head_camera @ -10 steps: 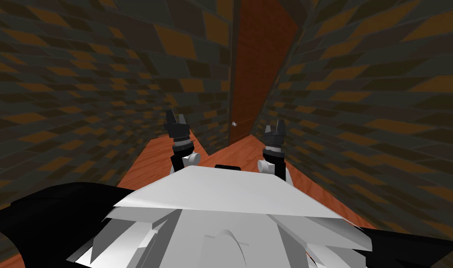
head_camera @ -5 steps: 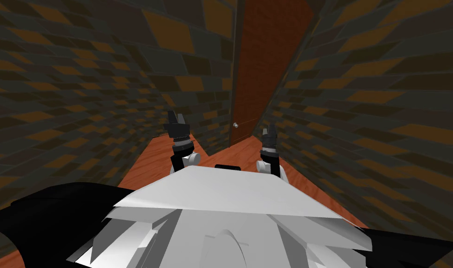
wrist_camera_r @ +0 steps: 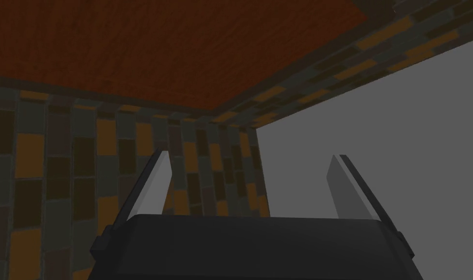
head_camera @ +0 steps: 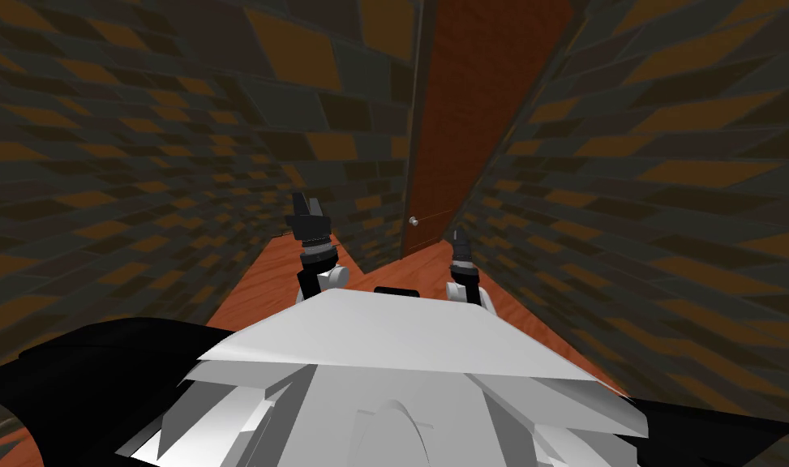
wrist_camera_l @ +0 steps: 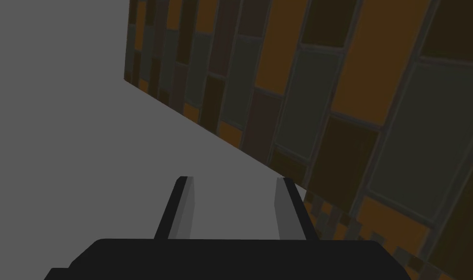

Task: Pull the door open

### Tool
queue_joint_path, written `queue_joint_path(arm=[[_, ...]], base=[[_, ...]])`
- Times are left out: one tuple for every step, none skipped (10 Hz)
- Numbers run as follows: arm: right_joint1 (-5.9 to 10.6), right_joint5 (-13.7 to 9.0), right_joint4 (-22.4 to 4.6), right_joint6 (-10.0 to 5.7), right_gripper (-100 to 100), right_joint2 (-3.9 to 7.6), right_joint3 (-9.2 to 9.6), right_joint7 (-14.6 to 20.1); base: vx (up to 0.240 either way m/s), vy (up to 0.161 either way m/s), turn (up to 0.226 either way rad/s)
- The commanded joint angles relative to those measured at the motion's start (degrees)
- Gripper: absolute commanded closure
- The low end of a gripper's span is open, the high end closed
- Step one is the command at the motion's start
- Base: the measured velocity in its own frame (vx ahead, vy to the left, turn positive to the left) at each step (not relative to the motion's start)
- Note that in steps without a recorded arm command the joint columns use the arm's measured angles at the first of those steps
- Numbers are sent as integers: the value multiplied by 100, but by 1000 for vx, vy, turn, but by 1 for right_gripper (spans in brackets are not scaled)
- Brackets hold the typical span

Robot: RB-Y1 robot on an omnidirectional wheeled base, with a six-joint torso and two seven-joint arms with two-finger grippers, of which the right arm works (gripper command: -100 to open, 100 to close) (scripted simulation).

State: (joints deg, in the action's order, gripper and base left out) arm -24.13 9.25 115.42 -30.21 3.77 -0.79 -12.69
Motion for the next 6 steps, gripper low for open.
queue_joint_path(arm=[[61, 106, -286, -164, -100, 52, -42, -263], [61, 106, -345, -164, -100, 52, -42, -263], [93, 171, -550, -256, -100, 84, -68, -416], [125, 239, -733, -351, -100, 117, -94, -575], [125, 239, -763, -351, -100, 117, -94, -575], [159, 309, -967, -449, -100, 149, -120, -737]], base=[[108, -17, 92], [62, -15, 25], [46, -7, 57], [57, -13, 82], [49, -13, 41], [65, -11, 72]])
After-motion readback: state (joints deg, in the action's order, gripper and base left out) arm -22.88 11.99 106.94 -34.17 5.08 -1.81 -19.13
